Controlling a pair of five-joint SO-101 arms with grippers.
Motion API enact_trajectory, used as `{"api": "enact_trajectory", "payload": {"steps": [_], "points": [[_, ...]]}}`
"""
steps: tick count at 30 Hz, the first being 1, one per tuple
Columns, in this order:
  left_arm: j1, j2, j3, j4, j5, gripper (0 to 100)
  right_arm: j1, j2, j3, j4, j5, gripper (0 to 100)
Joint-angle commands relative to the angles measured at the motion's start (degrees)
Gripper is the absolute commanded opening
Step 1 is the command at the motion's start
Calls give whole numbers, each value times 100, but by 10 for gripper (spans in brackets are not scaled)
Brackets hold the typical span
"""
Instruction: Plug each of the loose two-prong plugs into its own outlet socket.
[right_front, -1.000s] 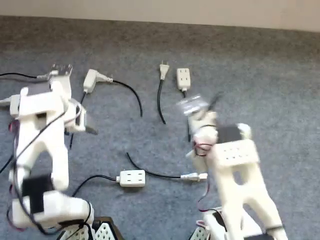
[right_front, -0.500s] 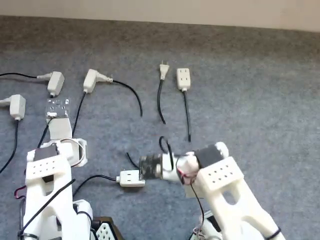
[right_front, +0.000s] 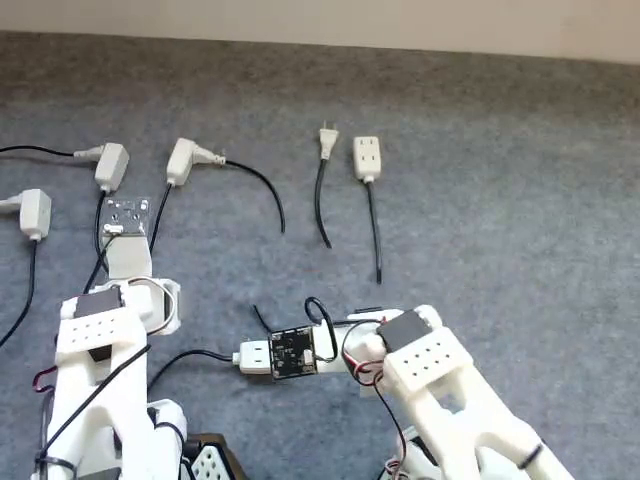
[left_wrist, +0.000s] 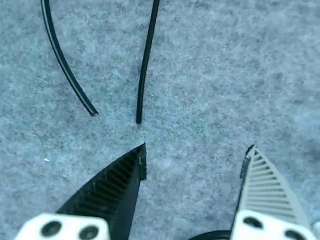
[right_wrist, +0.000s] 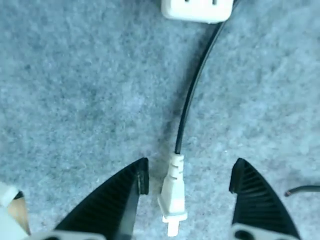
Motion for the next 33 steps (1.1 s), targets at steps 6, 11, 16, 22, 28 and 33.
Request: {"api": "enact_trajectory", "payload": {"steps": [6, 11, 16, 22, 28, 33], "points": [[75, 48, -40, -264, -53, 306, 119, 453, 92, -365, 352, 235], [92, 40, 22, -264, -53, 306, 286, 514, 268, -567, 615, 159], [92, 13, 40, -264, -53, 306, 303, 514, 444, -611, 633, 159], [92, 22, 48, -264, -53, 306, 303, 470, 435, -593, 633, 155], [92, 22, 48, -264, -53, 306, 312, 453, 426, -576, 598, 8], [92, 31, 57, -264, -53, 306, 312, 444, 330, -576, 290, 5]]}}
